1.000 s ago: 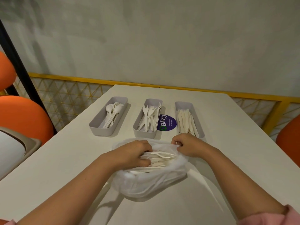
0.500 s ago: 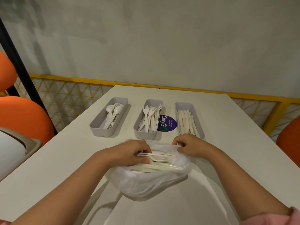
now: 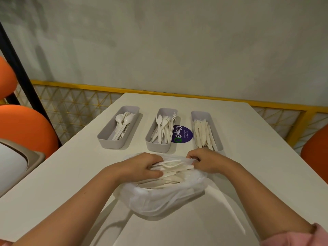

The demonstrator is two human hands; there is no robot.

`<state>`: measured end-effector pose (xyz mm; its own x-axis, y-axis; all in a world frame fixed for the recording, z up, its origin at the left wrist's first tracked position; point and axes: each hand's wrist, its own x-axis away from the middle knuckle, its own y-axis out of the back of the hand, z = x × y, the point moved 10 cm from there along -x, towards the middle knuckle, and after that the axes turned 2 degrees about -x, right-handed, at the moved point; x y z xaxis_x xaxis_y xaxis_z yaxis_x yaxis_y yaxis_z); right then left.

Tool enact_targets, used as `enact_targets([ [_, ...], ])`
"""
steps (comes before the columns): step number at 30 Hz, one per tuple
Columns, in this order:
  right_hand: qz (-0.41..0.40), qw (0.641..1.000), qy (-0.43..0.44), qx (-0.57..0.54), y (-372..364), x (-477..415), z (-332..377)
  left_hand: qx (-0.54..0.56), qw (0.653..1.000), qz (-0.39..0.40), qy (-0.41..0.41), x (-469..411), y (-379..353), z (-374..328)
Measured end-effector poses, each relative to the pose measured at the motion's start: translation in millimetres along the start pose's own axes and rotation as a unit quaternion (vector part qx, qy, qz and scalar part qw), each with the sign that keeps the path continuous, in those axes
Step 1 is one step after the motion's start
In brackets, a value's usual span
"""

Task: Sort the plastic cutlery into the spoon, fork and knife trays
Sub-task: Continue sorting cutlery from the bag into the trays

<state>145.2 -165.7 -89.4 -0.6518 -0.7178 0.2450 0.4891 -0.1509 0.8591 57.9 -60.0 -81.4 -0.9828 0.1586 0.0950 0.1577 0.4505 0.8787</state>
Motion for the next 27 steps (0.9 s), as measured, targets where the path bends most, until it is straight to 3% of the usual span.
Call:
enact_targets([
  [5, 0.011, 1.0, -0.002, 0.015, 0.0, 3.6, 1.6, -0.007, 1.0, -0.009, 0.008, -0.9, 8.5, 0.0],
  [10, 0.024, 0.999, -0.004, 0.026, -3.2, 4.5, 5.0, 0.132, 0.988, -0.08, 0.031, -2.1, 37.6, 3.2],
  [13, 0.028, 0.999, -0.006, 0.019, -6.4, 2.2, 6.4, 0.232, 0.961, -0.141, 0.048, -4.2, 57.4, 3.6],
  [17, 0.039, 0.998, -0.003, 0.041, -8.1, -0.2, 10.6, 0.282, 0.928, -0.223, 0.098, -12.6, 80.3, 21.2],
  [21, 0.051, 0.995, 0.006, 0.081, -0.8, 0.1, 21.3, 0.422, 0.86, -0.265, 0.111, -24.6, 93.6, 29.6],
  [23, 0.017, 0.997, 0.029, 0.069, 12.2, -0.9, 33.6, 0.473, 0.828, -0.276, 0.117, -30.4, 98.5, 33.6],
  [27, -0.097, 0.988, 0.105, -0.065, 45.7, -1.8, 71.1, 0.523, 0.785, -0.301, 0.135, -39.6, 104.6, 44.3],
])
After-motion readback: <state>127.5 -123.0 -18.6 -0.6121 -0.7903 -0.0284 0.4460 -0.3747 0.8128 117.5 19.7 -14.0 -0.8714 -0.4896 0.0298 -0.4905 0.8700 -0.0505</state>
